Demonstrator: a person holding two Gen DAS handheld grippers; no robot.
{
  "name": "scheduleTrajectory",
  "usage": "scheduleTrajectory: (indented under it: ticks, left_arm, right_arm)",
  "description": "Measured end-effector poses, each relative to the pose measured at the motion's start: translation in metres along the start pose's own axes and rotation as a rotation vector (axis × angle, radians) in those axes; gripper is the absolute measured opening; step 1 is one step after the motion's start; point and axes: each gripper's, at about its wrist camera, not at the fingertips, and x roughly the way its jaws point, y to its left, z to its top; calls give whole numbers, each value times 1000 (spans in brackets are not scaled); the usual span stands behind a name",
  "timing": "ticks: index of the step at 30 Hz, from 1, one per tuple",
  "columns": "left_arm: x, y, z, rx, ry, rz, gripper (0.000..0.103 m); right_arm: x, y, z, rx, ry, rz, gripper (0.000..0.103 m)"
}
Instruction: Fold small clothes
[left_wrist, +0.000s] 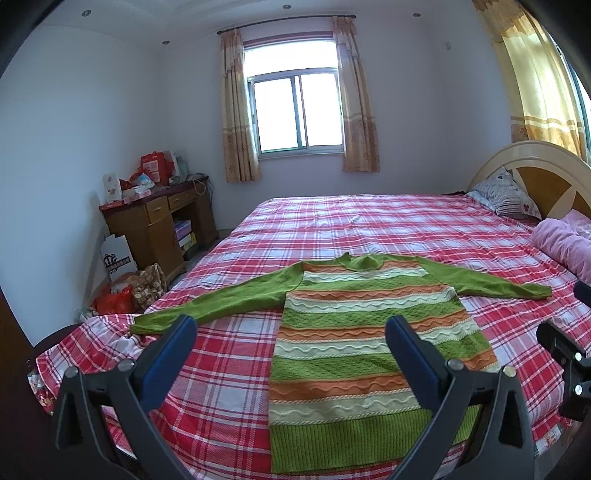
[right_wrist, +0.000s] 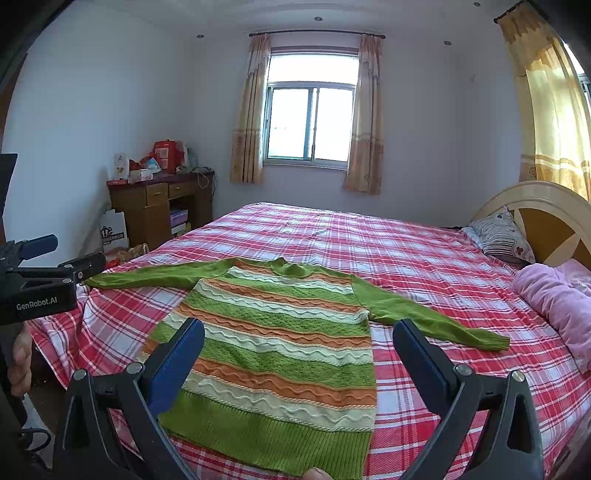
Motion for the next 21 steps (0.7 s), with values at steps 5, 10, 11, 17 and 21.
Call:
scheduleTrajectory:
  ticks: [5, 10, 11, 17, 21]
  left_arm:
    - [0, 1, 0, -2, 2, -1, 103]
    - [1, 2, 0, -7, 4, 0, 103]
    - [1, 2, 0, -7, 4, 2, 103]
    - [1, 5, -1, -9, 7, 0, 103]
    - [1, 4, 0, -9, 6, 1, 103]
  right_arm:
    - [0, 2, -1, -1, 2, 0, 102]
    - [0, 2, -1, -1, 2, 0, 102]
    - [0, 1, -1, -1, 3, 1, 102]
    - [0, 4, -3, -4, 6, 3, 102]
    - [0, 4, -3, -4, 6, 3, 102]
